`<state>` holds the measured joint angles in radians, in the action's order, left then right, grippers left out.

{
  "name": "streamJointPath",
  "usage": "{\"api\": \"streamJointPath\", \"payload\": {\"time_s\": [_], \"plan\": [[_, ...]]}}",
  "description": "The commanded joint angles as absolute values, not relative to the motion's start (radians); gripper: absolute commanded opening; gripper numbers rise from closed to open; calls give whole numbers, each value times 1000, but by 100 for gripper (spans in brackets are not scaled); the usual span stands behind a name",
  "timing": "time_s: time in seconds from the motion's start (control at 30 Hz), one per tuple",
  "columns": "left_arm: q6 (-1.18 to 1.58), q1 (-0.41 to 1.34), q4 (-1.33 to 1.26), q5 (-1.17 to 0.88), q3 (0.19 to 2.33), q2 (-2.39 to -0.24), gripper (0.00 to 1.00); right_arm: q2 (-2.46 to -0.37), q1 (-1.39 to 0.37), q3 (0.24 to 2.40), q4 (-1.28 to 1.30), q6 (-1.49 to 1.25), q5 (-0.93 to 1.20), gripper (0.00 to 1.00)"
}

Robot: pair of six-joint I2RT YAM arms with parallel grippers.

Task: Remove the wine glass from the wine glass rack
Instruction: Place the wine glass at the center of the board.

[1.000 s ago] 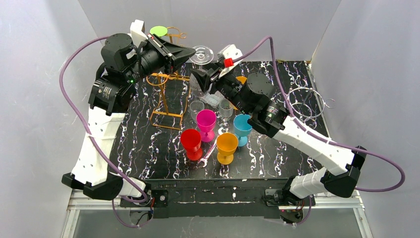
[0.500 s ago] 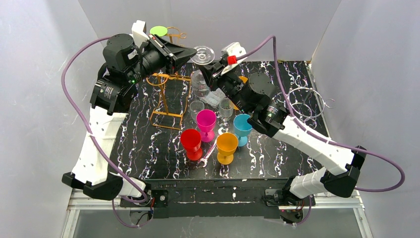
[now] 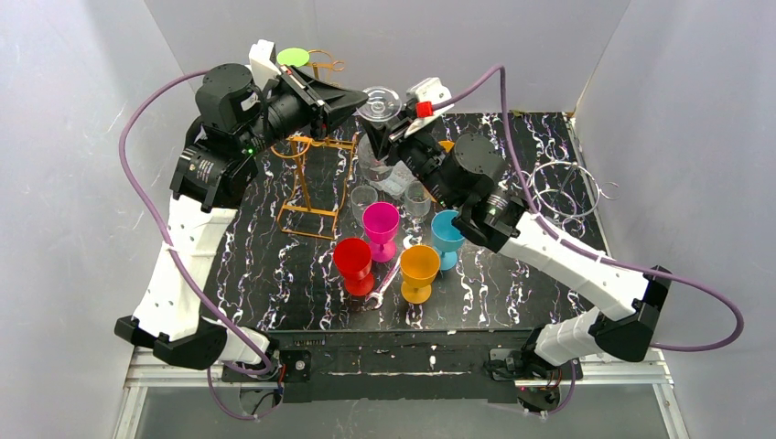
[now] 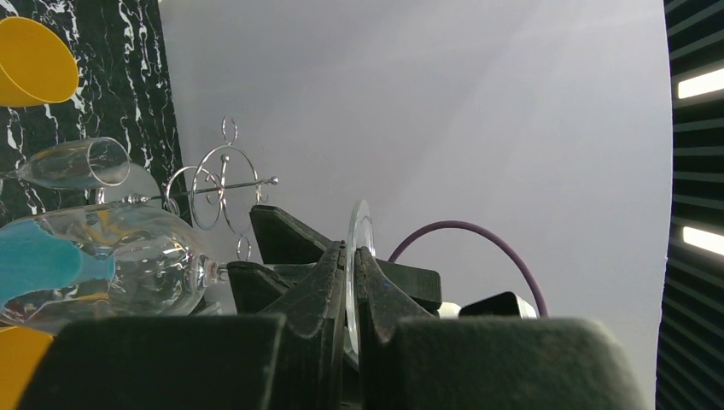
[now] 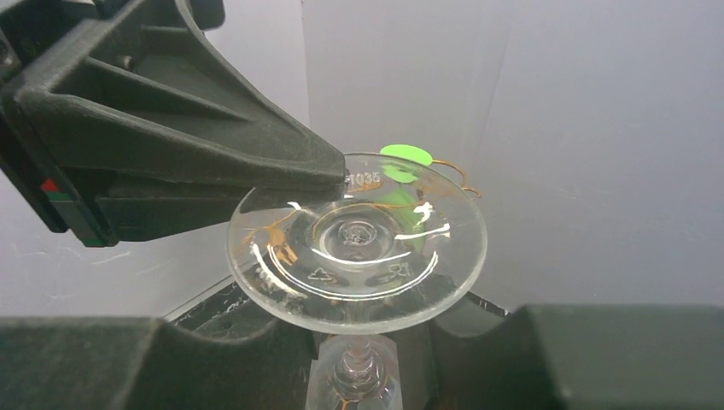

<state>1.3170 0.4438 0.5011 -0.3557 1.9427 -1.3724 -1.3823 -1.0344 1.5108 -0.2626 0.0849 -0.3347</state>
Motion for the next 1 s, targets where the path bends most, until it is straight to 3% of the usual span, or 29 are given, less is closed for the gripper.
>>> {"api": "streamJointPath", "payload": {"time_s": [0.0, 0.17, 0.3, 0.4, 0.47, 0.57, 0.67, 0.8, 0.97], "plan": [[1324, 453, 448, -367, 1947, -1340, 0, -1397, -1037, 1547, -328, 107, -367, 40], [1322, 453, 448, -378, 1942, -1341, 0, -1395, -1037, 1549, -327, 105, -389, 23], [1308, 454, 432, -386, 1911, -1326, 0, -1388, -1036, 1566, -291, 66, -401, 3], [1267, 455, 428, -397, 1899, -1318, 0, -1375, -1037, 1585, -227, 10, -410, 1], [1241, 455, 428, -406, 1891, -1313, 13, -1359, -1036, 1591, -171, -56, -413, 1], [1194, 454, 428, -417, 1875, -1305, 45, -1338, -1036, 1615, -79, -136, -417, 1], [1139, 454, 435, -428, 1868, -1293, 66, -1329, -1036, 1668, 48, -214, -423, 1], [1041, 454, 454, -437, 1865, -1253, 80, -1330, -1035, 1762, 235, -335, -448, 1], [857, 454, 478, -417, 1816, -1142, 86, -1325, -1027, 1835, 395, -544, -463, 1]]}}
